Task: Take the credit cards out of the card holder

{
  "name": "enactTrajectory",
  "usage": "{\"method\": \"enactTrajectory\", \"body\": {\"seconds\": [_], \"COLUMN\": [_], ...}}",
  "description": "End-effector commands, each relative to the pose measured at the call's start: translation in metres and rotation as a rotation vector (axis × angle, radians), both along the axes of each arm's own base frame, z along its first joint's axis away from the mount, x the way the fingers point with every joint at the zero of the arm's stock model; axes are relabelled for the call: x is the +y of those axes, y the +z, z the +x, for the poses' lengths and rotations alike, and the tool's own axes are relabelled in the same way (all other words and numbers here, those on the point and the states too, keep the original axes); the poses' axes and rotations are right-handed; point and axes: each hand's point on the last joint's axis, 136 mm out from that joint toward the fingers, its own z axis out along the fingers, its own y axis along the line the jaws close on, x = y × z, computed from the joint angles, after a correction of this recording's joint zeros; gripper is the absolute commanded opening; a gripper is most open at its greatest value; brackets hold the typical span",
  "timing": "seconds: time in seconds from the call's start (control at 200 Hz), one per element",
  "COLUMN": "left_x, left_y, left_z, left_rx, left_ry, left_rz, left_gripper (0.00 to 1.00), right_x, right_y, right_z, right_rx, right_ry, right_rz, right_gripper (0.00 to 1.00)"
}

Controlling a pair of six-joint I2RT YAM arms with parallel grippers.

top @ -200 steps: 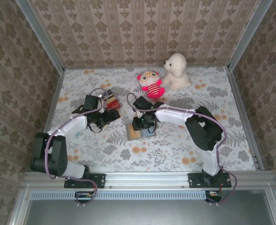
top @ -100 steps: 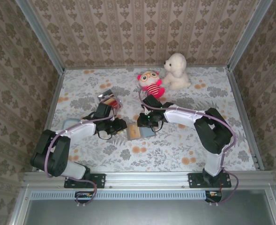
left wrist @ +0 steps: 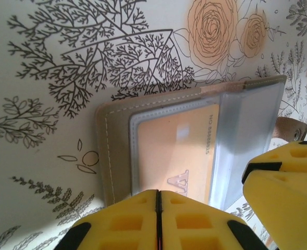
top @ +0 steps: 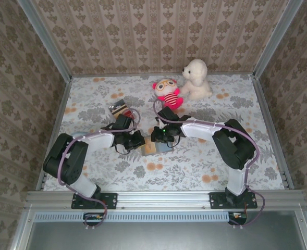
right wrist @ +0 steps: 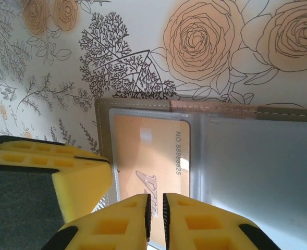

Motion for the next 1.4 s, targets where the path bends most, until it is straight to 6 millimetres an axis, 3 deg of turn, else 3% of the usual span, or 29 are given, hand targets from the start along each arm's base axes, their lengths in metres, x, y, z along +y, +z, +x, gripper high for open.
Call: {"method": "enactTrajectory", "body": {"seconds": [0.0, 0.835, 1.23, 1.39], "left_x": [-0.004, 0.012, 0.013, 0.013], "left_y": [0.002, -0.026, -0.03, -0.029], "left_z": [0.008, -0.01, -0.012, -0.012], "left_rx": [-0.019, 0.079, 0.077, 0.069], "left_ry": [-0.006, 0.014, 0.013, 0.01], "left_rz": [0.007, 0.095, 0.095, 0.096], "left_gripper": [0.08, 0.05, 0.05, 0.05], "right_x": [-0.003, -0.003, 0.003, 0.003], "right_y": [-0.014, -0.034, -0.028, -0.026], "right_z": [-0.004, -0.007, -0.007, -0.007], "right_rx": [0.044, 0.111, 0.092, 0.087], "right_ry": [-0.005, 0.018, 0.045, 0.049], "right_rz": [-0.005, 0.024, 0.098, 0.102], "right_gripper": [0.18, 0.18, 0.16, 0.11]}}
